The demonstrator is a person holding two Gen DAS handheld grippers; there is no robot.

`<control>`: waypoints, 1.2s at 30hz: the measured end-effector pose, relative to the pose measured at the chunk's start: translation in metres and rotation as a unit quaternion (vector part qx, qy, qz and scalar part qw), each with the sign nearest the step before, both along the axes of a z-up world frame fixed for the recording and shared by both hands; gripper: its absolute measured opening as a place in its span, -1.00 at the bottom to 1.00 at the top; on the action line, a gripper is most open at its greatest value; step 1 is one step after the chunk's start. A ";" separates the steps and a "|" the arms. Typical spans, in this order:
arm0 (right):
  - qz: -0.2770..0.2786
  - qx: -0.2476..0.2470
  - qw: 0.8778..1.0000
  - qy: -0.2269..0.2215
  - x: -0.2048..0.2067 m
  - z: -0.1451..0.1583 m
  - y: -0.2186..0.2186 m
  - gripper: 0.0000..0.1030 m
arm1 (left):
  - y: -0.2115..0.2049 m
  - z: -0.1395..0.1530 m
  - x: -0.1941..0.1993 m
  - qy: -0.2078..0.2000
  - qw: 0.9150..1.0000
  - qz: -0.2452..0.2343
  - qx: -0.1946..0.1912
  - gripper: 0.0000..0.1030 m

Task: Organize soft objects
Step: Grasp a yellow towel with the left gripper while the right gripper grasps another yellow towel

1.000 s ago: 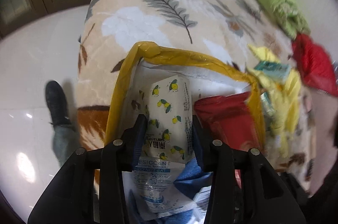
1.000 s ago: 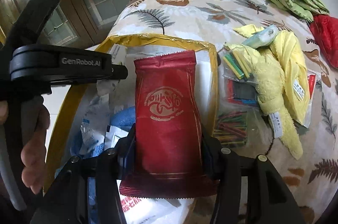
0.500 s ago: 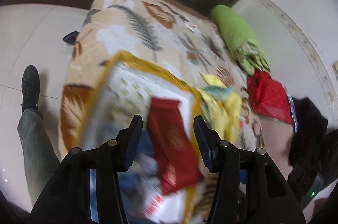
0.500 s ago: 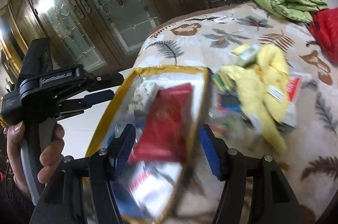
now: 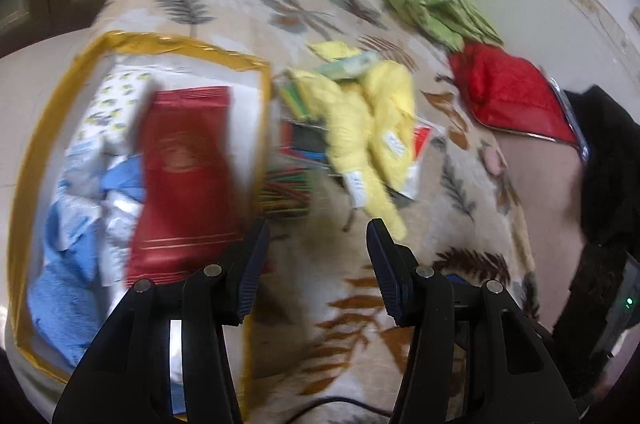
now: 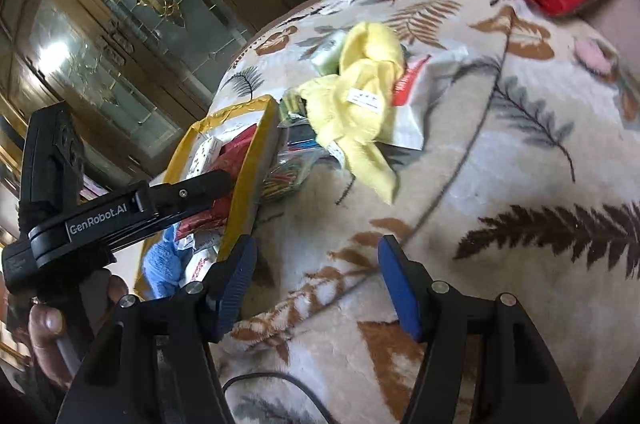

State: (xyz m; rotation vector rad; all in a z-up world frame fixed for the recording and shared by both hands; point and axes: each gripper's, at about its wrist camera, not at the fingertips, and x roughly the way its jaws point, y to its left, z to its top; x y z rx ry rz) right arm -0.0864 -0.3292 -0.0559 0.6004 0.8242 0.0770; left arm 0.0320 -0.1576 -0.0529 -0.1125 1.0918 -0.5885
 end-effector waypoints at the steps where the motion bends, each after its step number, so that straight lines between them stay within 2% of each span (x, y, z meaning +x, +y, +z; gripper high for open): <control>1: -0.008 -0.003 1.000 0.000 -0.002 0.000 -0.006 0.23 | -0.004 0.002 0.000 -0.002 1.000 0.000 0.006 -0.02; 5: -0.028 0.017 0.999 -0.002 -0.001 -0.003 -0.022 0.23 | -0.020 0.007 0.013 0.001 1.000 -0.011 0.023 -0.02; 10: -0.038 0.045 0.998 -0.009 0.011 -0.002 -0.041 0.23 | -0.033 0.000 0.036 0.053 0.998 -0.022 -0.025 -0.02; 13: -0.038 0.065 0.997 -0.013 0.025 0.002 -0.053 0.23 | -0.045 -0.010 0.054 0.069 0.997 0.001 -0.023 -0.02; 17: -0.041 0.057 0.997 -0.019 0.049 0.010 -0.064 0.23 | -0.065 -0.024 0.078 0.075 0.997 0.008 -0.017 -0.02; 19: -0.045 0.056 0.997 -0.010 0.068 0.013 -0.071 0.23 | -0.070 -0.029 0.090 0.076 0.997 0.016 -0.026 -0.03; 25: -0.040 0.052 0.998 -0.002 0.106 0.020 -0.082 0.23 | -0.072 -0.044 0.112 0.094 0.994 0.043 -0.031 -0.03; 28: -0.043 0.037 0.998 0.005 0.126 0.021 -0.089 0.23 | -0.078 -0.044 0.115 0.083 0.995 0.045 -0.031 -0.03; 29: -0.042 0.037 0.998 0.009 0.133 0.020 -0.092 0.23 | -0.080 -0.043 0.113 0.074 0.996 0.040 -0.028 -0.13; 30: -0.044 0.039 0.998 0.014 0.141 0.019 -0.095 0.23 | -0.082 -0.044 0.111 0.068 0.997 0.031 -0.029 -0.31; 36: -0.022 0.012 0.998 0.056 0.193 -0.001 -0.103 0.24 | -0.065 -0.050 0.108 0.086 0.993 0.024 -0.080 -0.33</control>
